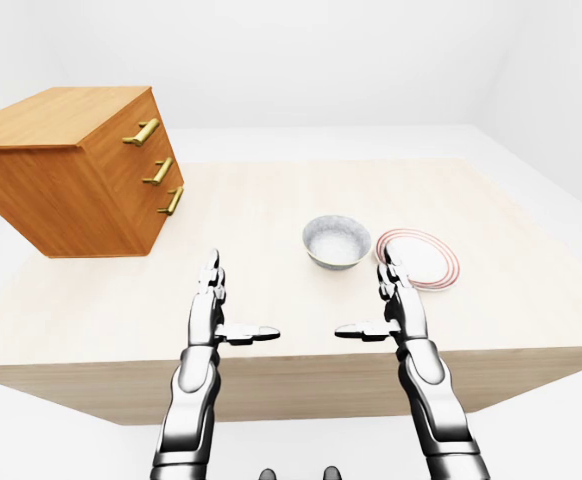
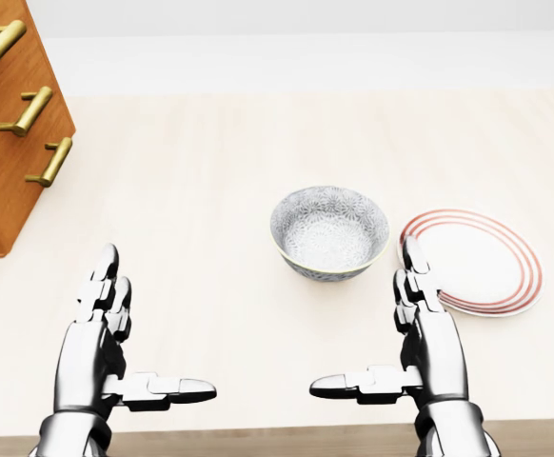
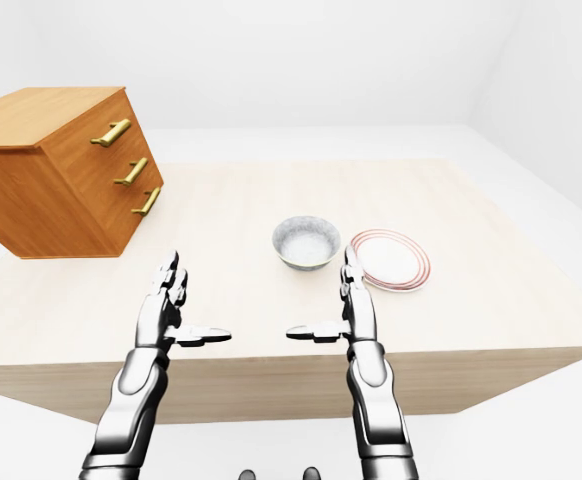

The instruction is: Put the bowl on top of the cabinet.

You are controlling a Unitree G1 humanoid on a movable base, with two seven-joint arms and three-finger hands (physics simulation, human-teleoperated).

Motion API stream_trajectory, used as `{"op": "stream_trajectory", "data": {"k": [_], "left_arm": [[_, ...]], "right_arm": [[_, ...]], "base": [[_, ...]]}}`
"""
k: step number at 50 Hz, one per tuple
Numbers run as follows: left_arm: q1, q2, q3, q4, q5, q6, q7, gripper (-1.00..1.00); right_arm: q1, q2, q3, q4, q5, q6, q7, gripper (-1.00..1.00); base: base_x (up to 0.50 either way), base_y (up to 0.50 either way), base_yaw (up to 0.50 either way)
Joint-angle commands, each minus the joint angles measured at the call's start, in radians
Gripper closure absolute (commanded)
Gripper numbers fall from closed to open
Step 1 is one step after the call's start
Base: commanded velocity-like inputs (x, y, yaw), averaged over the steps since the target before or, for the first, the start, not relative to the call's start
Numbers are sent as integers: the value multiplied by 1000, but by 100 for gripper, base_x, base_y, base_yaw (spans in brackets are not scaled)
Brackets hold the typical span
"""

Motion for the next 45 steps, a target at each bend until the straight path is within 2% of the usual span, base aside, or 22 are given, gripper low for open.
{"op": "stream_trajectory", "data": {"k": [1,4,5,8,9,10,11,12,17,18,21,22,23,26,32,38,45], "left_arm": [[7,14,28,-8,-11,-1,-19,-100],[2,13,27,-14,-6,5,-15,-100],[-4,15,29,-6,-6,2,-15,-100],[-9,23,43,-29,-15,24,-18,-100],[-11,28,55,-38,-19,30,-17,-100],[-10,42,87,-89,-39,60,-13,-100],[-10,42,90,-92,-40,62,-14,-100],[-16,62,136,-136,-65,91,-7,-100],[-43,117,282,-268,-135,91,40,-100],[-59,140,344,-279,-149,91,78,-100],[-53,175,430,-333,-228,91,106,-100],[-40,183,450,-364,-270,91,84,-100],[-33,183,502,-415,-336,91,98,-100],[-21,204,553,-482,-378,91,117,-100],[-19,212,585,-507,-397,91,126,-100],[-15,225,645,-534,-453,91,166,-100],[-11,227,644,-536,-459,91,176,-100]], "right_arm": [[3,-15,-30,2,0,-4,19,-100],[-1,-17,-32,-6,-1,6,18,-100],[-4,-19,-36,-20,1,19,19,-100],[-2,-23,-44,-51,-1,41,17,-100],[2,-35,-71,-112,3,70,7,-100],[6,-40,-83,-147,5,84,8,-100],[6,-39,-85,-150,4,84,9,-100],[18,-54,-127,-239,23,84,7,-100],[50,-73,-258,-444,67,84,9,-100],[64,-78,-311,-501,86,84,7,-100],[90,-72,-410,-604,146,84,25,-100],[99,-70,-441,-630,163,84,32,-100],[112,-71,-484,-674,183,84,38,-100],[127,-64,-576,-734,240,84,61,-100],[126,-59,-626,-759,256,84,74,-100],[128,-58,-667,-777,281,84,77,-100],[128,-58,-673,-774,284,84,77,-100]], "base": [[0,0,0],[0,0,0],[0,0,0],[0,0,0],[0,0,0],[0,0,0],[0,0,0],[0,0,0],[0,0,0],[0,0,0],[0,0,0],[0,0,0],[0,0,0],[0,0,0],[0,0,0],[0,0,0],[0,0,0]]}}
